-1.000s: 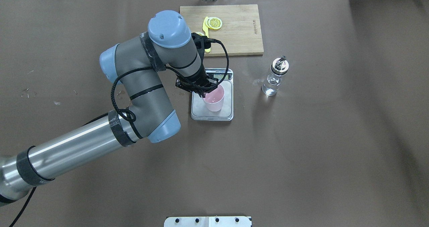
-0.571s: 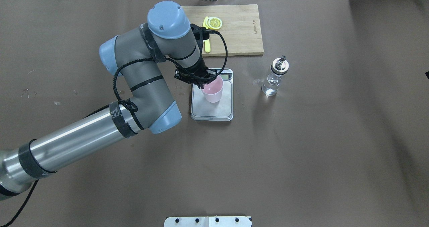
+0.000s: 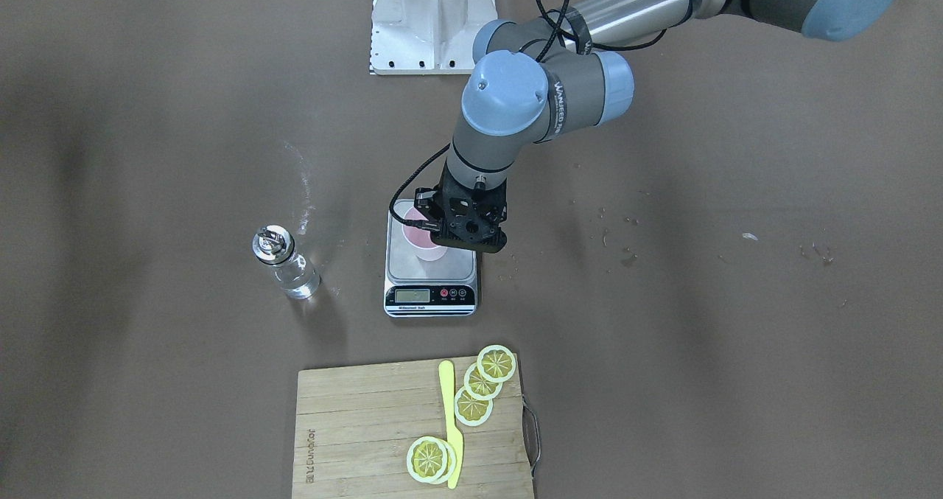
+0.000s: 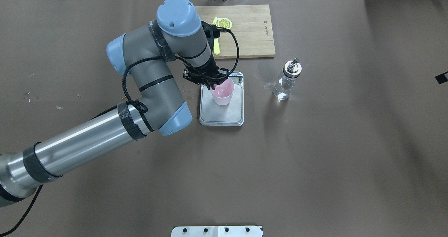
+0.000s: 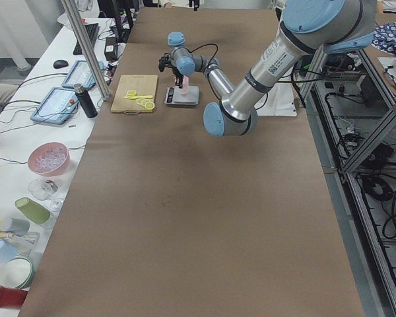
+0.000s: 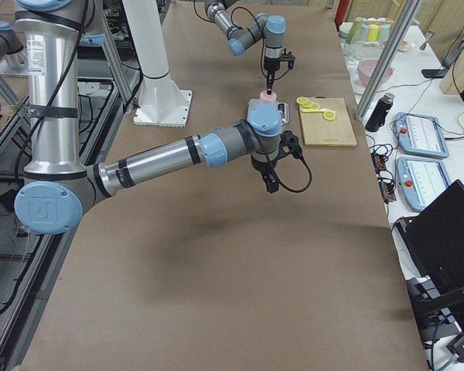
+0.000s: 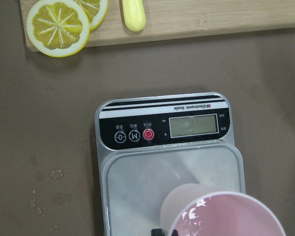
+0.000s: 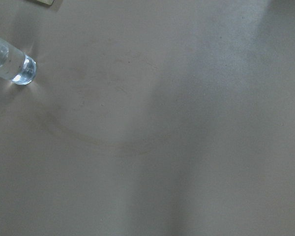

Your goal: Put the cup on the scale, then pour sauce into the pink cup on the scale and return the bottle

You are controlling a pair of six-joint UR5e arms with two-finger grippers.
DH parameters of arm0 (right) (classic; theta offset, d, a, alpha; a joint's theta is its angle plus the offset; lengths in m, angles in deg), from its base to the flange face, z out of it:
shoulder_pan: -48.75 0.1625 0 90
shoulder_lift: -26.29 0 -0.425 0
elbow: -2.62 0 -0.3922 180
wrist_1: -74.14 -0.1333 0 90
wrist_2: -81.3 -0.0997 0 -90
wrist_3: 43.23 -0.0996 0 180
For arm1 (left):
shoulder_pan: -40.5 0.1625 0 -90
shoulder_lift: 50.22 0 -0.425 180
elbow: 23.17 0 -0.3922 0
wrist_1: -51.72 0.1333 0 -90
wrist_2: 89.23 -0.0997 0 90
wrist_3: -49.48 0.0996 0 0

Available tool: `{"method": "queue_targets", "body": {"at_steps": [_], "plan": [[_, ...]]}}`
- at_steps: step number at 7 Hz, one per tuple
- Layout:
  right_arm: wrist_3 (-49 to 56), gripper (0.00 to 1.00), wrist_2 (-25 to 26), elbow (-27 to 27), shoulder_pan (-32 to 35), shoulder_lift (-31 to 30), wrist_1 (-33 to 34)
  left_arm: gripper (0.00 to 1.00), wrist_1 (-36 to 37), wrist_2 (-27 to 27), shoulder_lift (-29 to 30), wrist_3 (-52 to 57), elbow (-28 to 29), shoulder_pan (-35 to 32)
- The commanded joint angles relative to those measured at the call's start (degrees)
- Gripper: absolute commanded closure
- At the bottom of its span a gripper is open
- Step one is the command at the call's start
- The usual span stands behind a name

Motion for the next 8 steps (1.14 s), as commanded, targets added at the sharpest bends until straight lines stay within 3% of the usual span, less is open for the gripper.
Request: {"method": "queue_targets", "body": {"at_steps": [1,3,5,7,8], "plan": [[0.41,0.0,-0.05,0.32,-2.33,0.2,-2.12,0.3,-0.01,0.0,0.02,0.01,-0.22,-0.01],[0.15,0.0,0.03,0.41,-4.53,0.2,-6.07,0.04,-0.27,0.09,-0.07,-0.08,-1.18,-0.97],[-0.55,0.0,0.91,0.23,-8.91,0.64,-10.73,0.03,-0.09,0.7,-0.77,0.09,-2.85,-3.94],[-6.23,0.0,3.62,0.49,-13.13,3.35,-11.0,0.03,0.43,2.97,-9.25,6.82,-10.2,-7.98],[-7.83,0.0,6.34,0.32,-15.94,3.8,-13.7,0.03,0.43,7.25,-13.39,9.3,-13.03,-11.66]]}}
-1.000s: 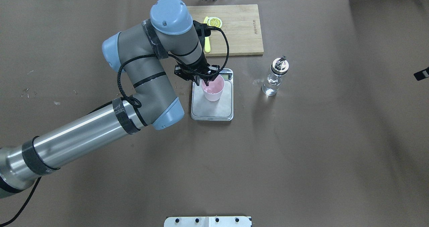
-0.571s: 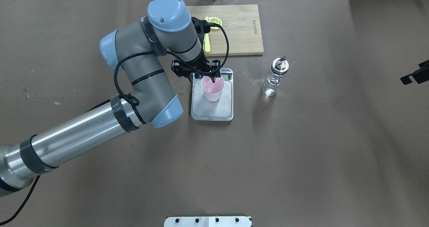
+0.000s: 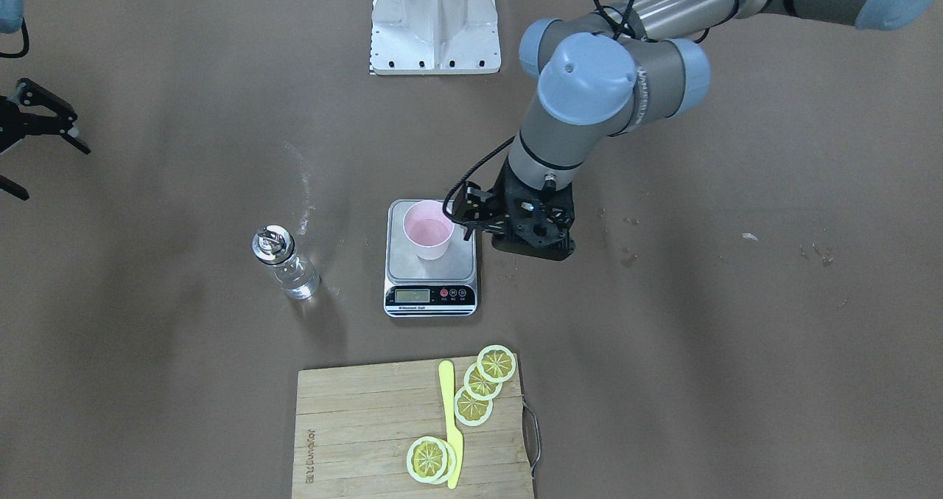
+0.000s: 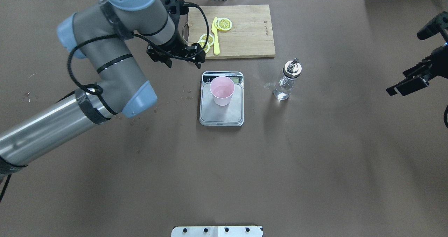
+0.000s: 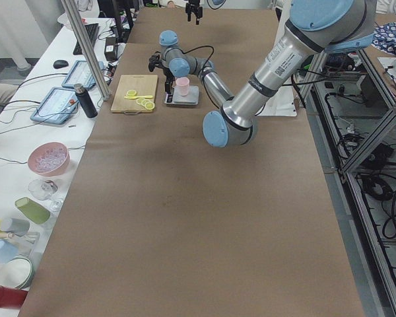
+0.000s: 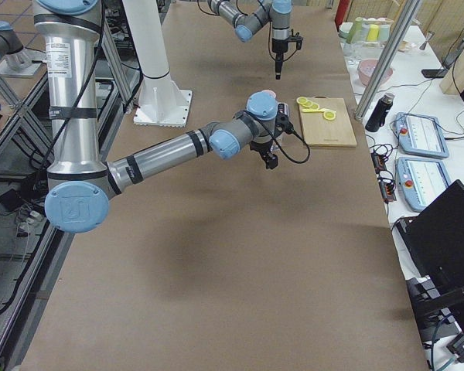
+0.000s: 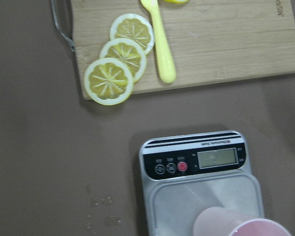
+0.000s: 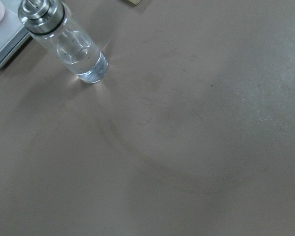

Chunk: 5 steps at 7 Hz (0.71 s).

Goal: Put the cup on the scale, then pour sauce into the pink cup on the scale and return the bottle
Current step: 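Withdraw the left gripper while the right gripper reaches toward the sauce bottle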

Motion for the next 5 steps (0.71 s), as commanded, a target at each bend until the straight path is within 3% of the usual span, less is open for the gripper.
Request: {"method": "queue_targets", "body": {"at_steps": [1,5], "plan": [[-5.56,0.0,5.89,-0.13,-6.12,0.99,-5.06,0.03,0.22,4.77,-8.28,6.76,-6.16,-6.24],[-12.52,0.0,14.95,-1.1,-14.75,5.12,-6.59,0.03,0.75,4.87,-20.41,18.47,-12.23,-13.02]]}}
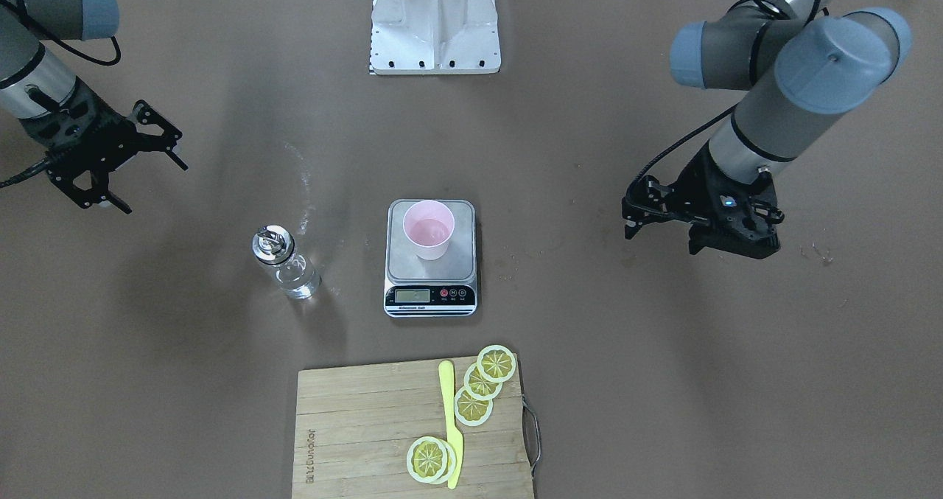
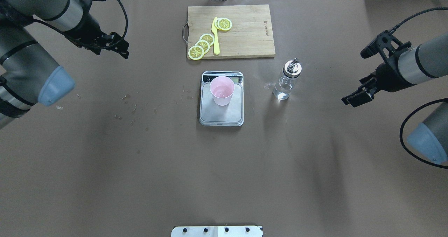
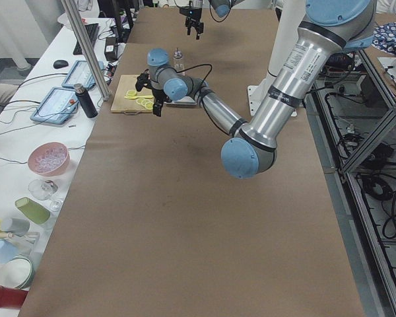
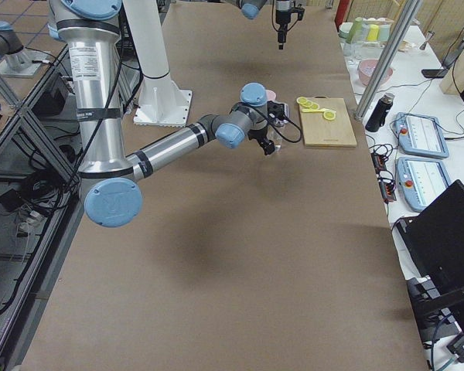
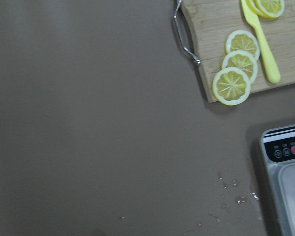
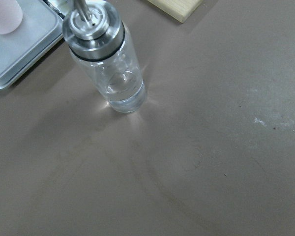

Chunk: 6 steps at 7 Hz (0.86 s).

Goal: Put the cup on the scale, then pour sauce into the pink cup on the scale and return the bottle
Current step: 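Withdraw the left gripper while the right gripper reaches toward the sauce bottle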

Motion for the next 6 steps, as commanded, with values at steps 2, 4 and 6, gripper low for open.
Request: {"method": "queue_targets", "body": {"at_steps": [2,4,6], "plan": [[-6.01,0.0,6.96,-0.24,-4.22,2.56,-1.14,0.03,-0.02,-0.05,-7.76,5.27,-5.05,-3.71],[-13.47,0.0,15.21,-1.9,-9.65,3.27,-8.85,0.03,-0.02,0.03,-7.95,5.27,-5.5,-4.6],[-19.71,0.0,19.97,-2.35,-12.3,3.36,-12.21,0.03,0.07,-0.05,-8.04,5.27,-5.76,-4.6]]}}
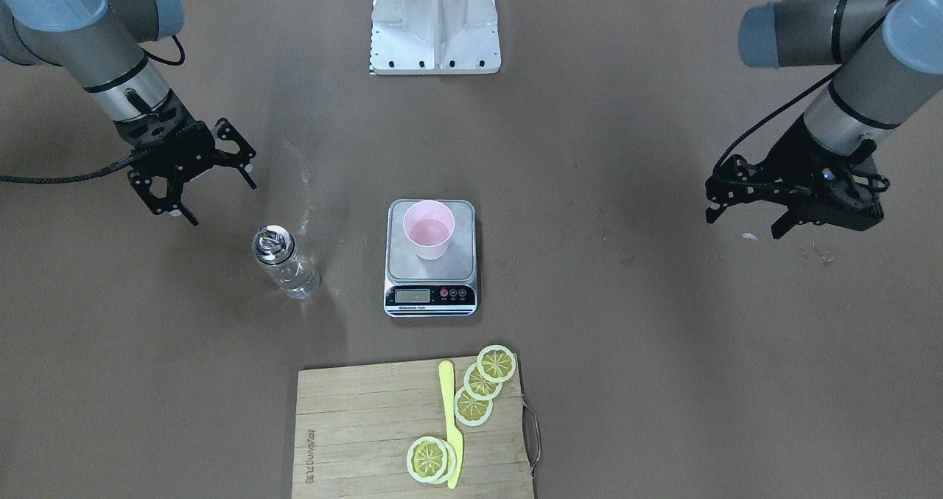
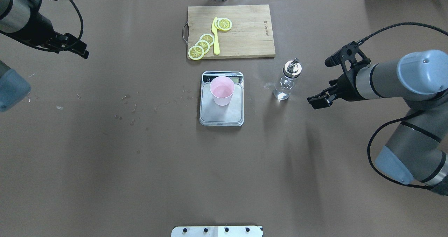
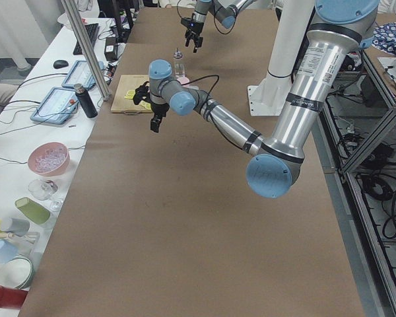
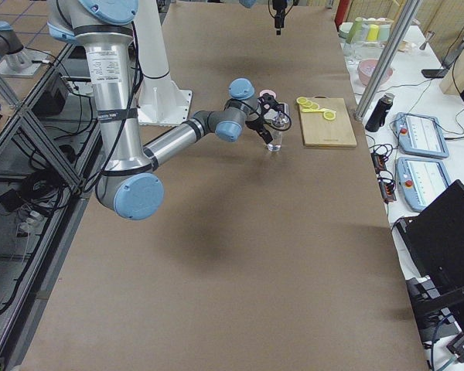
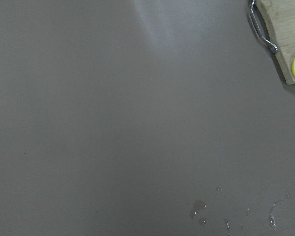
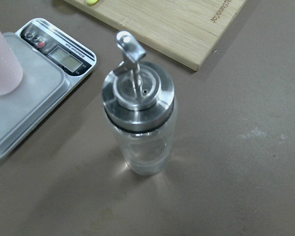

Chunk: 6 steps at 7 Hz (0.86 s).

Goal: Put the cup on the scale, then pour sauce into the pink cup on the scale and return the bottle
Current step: 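Withdraw the left gripper while the right gripper reaches toward the sauce bottle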

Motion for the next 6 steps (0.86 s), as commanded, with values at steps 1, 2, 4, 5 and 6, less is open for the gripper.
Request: {"method": "queue_targets", "body": {"at_steps": [1,2,4,5,6], "plan": [[-7.16,0.0,5.04,-0.28,-2.78,0.17,-4.12,0.03,0.07,-0.02,-0.62,0.01,-0.98,-0.17],[-7.97,0.0,6.63,-0.46,-3.84,0.96,-4.31,0.03,0.07,-0.02,-1.67,0.01,-2.03,-0.17],[-10.79,0.0,9.62,-1.6,-4.72,2.72,-4.32,0.03,-1.59,0.16,-6.39,0.27,-3.18,-1.83],[-10.79,0.0,9.98,-2.3,-4.72,2.98,-4.32,0.03,-1.95,1.46,-7.99,4.37,-3.19,-4.8],[-10.79,0.0,9.99,-3.52,-4.64,4.12,-4.23,0.03,-2.13,2.43,-10.01,7.02,-3.01,-6.66]]}}
